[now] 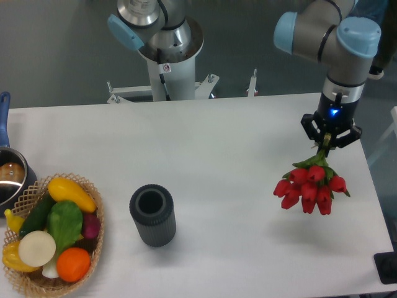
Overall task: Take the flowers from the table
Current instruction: 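Lift the gripped tulip bunch up off the table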
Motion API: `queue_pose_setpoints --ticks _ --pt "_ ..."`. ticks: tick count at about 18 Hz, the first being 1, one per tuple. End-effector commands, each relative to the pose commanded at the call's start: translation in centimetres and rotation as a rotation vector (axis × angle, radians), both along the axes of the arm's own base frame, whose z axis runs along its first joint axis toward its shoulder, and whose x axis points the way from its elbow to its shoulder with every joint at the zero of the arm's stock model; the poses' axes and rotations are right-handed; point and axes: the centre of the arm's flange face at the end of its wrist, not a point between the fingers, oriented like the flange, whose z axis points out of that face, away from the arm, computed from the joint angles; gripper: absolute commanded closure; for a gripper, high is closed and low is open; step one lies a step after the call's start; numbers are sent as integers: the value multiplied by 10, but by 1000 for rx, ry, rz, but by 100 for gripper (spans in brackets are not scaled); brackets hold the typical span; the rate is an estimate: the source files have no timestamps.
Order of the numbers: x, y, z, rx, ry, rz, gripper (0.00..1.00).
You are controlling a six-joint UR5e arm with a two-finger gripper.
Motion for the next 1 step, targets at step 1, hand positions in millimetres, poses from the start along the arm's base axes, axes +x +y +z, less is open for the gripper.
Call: queue_pose_setpoints --ticks 1 --pt "0 0 1 2 1 0 94"
